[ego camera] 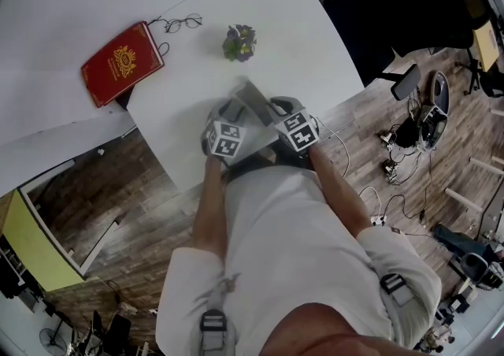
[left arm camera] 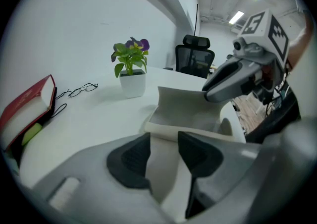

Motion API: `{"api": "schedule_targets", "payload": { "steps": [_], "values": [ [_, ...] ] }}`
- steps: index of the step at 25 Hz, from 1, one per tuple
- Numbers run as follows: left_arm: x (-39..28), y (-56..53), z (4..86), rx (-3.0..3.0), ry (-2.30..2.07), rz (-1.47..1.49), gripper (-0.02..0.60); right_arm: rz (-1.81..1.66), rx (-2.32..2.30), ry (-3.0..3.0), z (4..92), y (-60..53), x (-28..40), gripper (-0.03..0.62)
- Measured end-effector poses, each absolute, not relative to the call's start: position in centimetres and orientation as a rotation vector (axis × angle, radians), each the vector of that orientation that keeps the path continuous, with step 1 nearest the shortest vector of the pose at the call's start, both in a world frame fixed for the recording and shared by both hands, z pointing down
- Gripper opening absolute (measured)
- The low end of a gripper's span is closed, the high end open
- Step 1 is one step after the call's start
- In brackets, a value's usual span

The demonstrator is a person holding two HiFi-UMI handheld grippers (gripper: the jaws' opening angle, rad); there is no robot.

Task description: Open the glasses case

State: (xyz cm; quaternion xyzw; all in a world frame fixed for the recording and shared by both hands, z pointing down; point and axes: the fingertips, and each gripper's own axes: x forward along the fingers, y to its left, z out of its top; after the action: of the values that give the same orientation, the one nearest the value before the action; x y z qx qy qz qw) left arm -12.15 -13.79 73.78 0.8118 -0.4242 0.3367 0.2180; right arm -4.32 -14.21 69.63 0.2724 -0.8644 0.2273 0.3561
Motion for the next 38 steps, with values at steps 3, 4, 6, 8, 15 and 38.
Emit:
{"api": "schedule_targets", "payload": {
  "steps": [3,4,6,8,15,38],
  "values": [
    [-12.3,-13.7,73.9,2.24,-1.17,0.939,0.175,0.589,0.711,-2.228,69.8,-14.4,-4.2,0.057],
    [-12.3,-13.7,73.9,2.24,-1.171,0.939,0.175,0.584,0.714,-2.23,69.9,-14.5,-4.1,0.057],
    [-12.2,-13.7,73.8,2.24,-1.175,0.935,0.175,0.58,0.717,-2.23,69.9,-14.6,-4.0,0.054],
    [-12.1,-13.8,73.7,2.241,-1.178,0.933,0.175,0.581,0.718,-2.23,69.8,-14.7,-3.9,0.052],
    [-12.2,-13.9,73.8,2.243,-1.182,0.939,0.175,0.573,0.728,-2.222,70.0,-15.0,-3.5,0.046],
    [-12.3,-14.0,73.6,2.203,-1.243,0.953,0.174,0.555,0.769,-2.187,70.8,-15.5,-1.7,0.049]
  ]
}}
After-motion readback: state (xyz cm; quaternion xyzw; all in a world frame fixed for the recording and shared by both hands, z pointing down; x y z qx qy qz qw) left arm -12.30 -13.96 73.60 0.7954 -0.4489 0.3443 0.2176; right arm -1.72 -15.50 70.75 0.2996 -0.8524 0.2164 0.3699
